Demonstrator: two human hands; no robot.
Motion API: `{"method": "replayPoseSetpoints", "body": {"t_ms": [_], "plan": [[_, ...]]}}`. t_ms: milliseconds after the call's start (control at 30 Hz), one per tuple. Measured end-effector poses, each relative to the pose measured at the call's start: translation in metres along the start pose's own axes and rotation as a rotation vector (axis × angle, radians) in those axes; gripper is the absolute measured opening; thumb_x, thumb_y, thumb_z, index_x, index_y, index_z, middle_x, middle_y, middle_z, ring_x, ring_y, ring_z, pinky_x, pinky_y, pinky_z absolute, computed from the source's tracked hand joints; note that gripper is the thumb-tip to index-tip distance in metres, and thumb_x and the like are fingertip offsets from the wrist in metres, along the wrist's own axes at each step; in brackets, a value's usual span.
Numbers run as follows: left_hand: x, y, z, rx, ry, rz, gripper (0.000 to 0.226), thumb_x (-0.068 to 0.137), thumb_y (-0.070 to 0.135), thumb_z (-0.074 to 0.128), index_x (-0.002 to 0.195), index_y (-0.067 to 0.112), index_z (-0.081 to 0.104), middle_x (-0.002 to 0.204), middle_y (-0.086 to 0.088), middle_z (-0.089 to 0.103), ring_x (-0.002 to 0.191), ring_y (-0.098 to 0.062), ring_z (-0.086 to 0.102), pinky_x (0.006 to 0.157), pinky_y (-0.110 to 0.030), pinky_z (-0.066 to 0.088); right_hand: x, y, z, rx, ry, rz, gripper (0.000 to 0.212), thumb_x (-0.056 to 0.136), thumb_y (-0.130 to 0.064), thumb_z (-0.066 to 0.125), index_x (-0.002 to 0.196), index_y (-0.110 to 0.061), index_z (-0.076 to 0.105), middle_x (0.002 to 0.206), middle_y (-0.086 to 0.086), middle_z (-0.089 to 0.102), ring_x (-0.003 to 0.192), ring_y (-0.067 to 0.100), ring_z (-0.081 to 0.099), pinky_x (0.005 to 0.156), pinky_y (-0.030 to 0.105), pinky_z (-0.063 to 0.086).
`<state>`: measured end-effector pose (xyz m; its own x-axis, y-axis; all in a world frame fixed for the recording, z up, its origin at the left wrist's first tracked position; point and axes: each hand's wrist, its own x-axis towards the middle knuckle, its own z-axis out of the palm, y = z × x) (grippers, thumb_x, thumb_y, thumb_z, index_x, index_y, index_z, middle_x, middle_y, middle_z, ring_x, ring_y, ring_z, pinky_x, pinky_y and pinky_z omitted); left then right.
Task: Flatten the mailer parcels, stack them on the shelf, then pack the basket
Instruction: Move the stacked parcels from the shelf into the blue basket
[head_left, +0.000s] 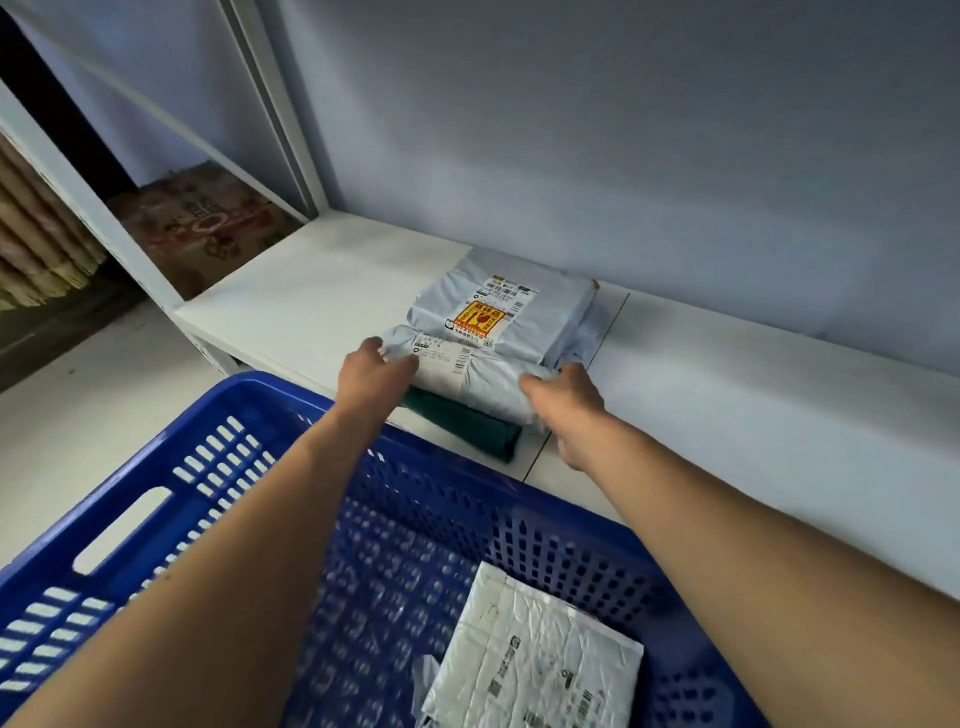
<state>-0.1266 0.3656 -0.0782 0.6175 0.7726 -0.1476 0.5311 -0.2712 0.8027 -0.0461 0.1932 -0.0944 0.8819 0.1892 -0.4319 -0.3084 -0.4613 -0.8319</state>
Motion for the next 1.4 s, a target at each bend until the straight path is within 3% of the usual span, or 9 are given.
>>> {"method": "replayPoseSetpoints", "body": {"t_ms": [200, 333, 500, 600, 700, 800, 1000, 1200, 1400], "plan": [[0.034, -0.016, 0.008, -0.136, 0.023, -0.117, 0.028, 0.085, 0.019, 0.06, 0.111, 0.008, 0.061, 0.092, -0.01, 0.057, 0.072, -0.022, 0.047, 0.061, -0.028, 0.037, 0.021, 0.011, 0.005, 0.148, -0.005, 0.086, 0.057, 0.088, -0.031, 0.069, 0.135, -0.008, 0.048, 0.13, 0.011, 0.057, 0.109, 0.028, 0.057, 0.078, 0.03, 0.047], [0.035, -0.016, 0.004, -0.302, 0.01, -0.207, 0.019, 0.084, 0.025, 0.069, 0.089, 0.007, 0.063, 0.076, -0.009, 0.055, 0.069, -0.023, 0.048, 0.062, -0.029, 0.039, 0.021, 0.01, 0.002, 0.139, 0.022, 0.059, 0.048, 0.085, -0.03, 0.073, 0.125, -0.01, 0.056, 0.121, 0.01, 0.063, 0.103, 0.028, 0.062, 0.07, 0.028, 0.047], [0.024, -0.002, -0.021, -0.432, 0.058, -0.162, 0.027, 0.082, 0.029, 0.076, 0.076, 0.01, 0.058, 0.088, -0.012, 0.066, 0.081, -0.027, 0.068, 0.084, -0.04, 0.058, 0.006, -0.007, -0.012, 0.108, 0.069, -0.094, 0.04, 0.085, -0.032, 0.072, 0.119, -0.014, 0.062, 0.114, 0.006, 0.067, 0.098, 0.025, 0.065, 0.075, 0.03, 0.053], [-0.001, 0.004, -0.051, -0.418, 0.142, -0.112, 0.032, 0.083, 0.038, 0.075, 0.077, 0.011, 0.058, 0.079, -0.009, 0.066, 0.072, -0.024, 0.068, 0.076, -0.036, 0.059, -0.02, -0.016, -0.016, 0.111, 0.01, -0.175, 0.036, 0.085, -0.029, 0.073, 0.117, -0.015, 0.064, 0.107, 0.002, 0.069, 0.093, 0.021, 0.066, 0.083, 0.034, 0.057], [-0.026, -0.013, -0.081, -0.369, 0.145, -0.123, 0.036, 0.083, 0.043, 0.073, 0.082, 0.01, 0.059, 0.078, -0.008, 0.065, 0.064, -0.02, 0.058, 0.065, -0.034, 0.051, -0.051, -0.022, -0.01, 0.094, -0.076, -0.241, 0.034, 0.088, -0.025, 0.071, 0.118, -0.012, 0.063, 0.104, 0.002, 0.068, 0.091, 0.021, 0.066, 0.073, 0.03, 0.055], [-0.05, -0.042, -0.102, -0.43, 0.138, -0.192, 0.03, 0.085, 0.035, 0.073, 0.097, 0.012, 0.059, 0.099, -0.01, 0.066, 0.076, -0.02, 0.06, 0.061, -0.031, 0.049, -0.076, -0.022, 0.006, 0.058, -0.109, -0.265, 0.042, 0.088, -0.024, 0.071, 0.127, -0.012, 0.058, 0.113, 0.0, 0.065, 0.099, 0.02, 0.063, 0.082, 0.03, 0.052], [-0.108, -0.102, -0.135, -0.506, 0.162, -0.31, 0.027, 0.092, 0.019, 0.058, 0.118, 0.011, 0.057, 0.101, -0.007, 0.063, 0.073, -0.017, 0.056, 0.053, -0.026, 0.043, -0.119, 0.0, 0.052, -0.058, -0.234, -0.275, 0.042, 0.09, -0.022, 0.069, 0.129, -0.013, 0.057, 0.121, 0.002, 0.063, 0.101, 0.019, 0.06, 0.082, 0.029, 0.049], [-0.151, -0.166, -0.126, -0.529, 0.173, -0.507, 0.011, 0.091, 0.011, 0.049, 0.083, 0.016, 0.054, 0.081, -0.005, 0.056, 0.062, -0.019, 0.049, 0.051, -0.025, 0.034, -0.126, 0.042, 0.094, -0.225, -0.306, -0.217, 0.053, 0.089, -0.021, 0.067, 0.139, -0.014, 0.049, 0.132, 0.004, 0.055, 0.112, 0.023, 0.054, 0.086, 0.032, 0.045], [-0.15, -0.241, -0.082, -0.584, 0.149, -0.765, 0.017, 0.086, 0.012, 0.051, 0.098, 0.005, 0.06, 0.09, -0.015, 0.065, 0.056, -0.022, 0.052, 0.04, -0.019, 0.036, -0.096, 0.093, 0.132, -0.388, -0.314, -0.15, 0.052, 0.085, -0.02, 0.069, 0.134, -0.013, 0.054, 0.127, 0.006, 0.061, 0.112, 0.026, 0.058, 0.092, 0.037, 0.05]]}}
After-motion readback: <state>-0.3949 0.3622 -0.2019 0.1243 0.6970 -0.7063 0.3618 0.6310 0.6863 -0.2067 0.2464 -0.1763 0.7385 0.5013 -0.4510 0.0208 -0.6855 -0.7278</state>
